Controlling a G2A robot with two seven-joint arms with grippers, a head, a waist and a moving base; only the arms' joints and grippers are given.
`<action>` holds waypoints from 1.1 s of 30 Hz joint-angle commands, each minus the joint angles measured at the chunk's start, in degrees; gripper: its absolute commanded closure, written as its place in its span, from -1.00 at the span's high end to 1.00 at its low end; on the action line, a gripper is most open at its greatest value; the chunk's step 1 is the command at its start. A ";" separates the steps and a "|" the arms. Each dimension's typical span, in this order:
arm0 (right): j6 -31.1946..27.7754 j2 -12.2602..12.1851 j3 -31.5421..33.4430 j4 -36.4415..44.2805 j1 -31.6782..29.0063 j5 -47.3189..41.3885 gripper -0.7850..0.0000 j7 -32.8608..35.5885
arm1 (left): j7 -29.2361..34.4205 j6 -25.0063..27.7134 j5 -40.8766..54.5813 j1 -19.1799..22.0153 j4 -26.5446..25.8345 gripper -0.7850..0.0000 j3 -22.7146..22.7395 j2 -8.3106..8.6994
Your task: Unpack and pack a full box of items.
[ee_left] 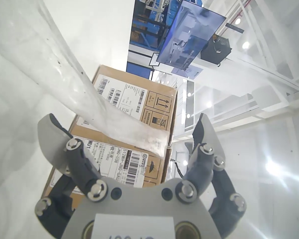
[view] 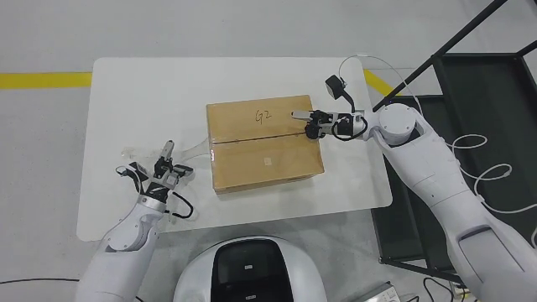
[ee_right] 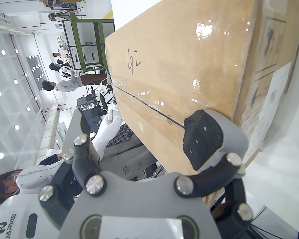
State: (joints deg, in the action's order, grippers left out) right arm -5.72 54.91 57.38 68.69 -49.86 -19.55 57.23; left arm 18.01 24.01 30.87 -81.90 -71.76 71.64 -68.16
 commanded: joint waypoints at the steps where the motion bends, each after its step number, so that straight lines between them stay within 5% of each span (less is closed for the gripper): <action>1: 0.00 0.00 0.00 0.00 0.00 0.00 1.00 0.00 | 0.09 0.33 0.67 0.00 0.15 -0.72 0.10 -0.14; 2: 0.00 0.00 0.00 0.00 0.00 0.00 1.00 0.00 | 0.41 -0.01 0.77 0.06 0.34 -1.00 0.09 -0.17; 13: 0.00 0.00 0.00 0.00 0.00 0.00 1.00 0.00 | 0.78 1.82 1.53 -0.55 -0.88 -1.00 1.15 -0.59; 22: 0.00 0.00 0.00 0.00 0.00 0.00 1.00 0.00 | 1.00 6.09 -1.57 -5.08 -10.50 -1.00 4.39 -0.20; 33: 0.00 0.00 0.00 0.00 0.00 0.00 1.00 0.00 | 2.47 -1.24 -11.17 -3.22 -20.41 -1.00 2.08 -0.34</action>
State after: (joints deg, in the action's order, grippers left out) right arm -5.72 54.91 57.38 68.69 -49.86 -19.55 57.23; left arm 20.24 23.59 20.73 -85.81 -92.06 74.31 -68.43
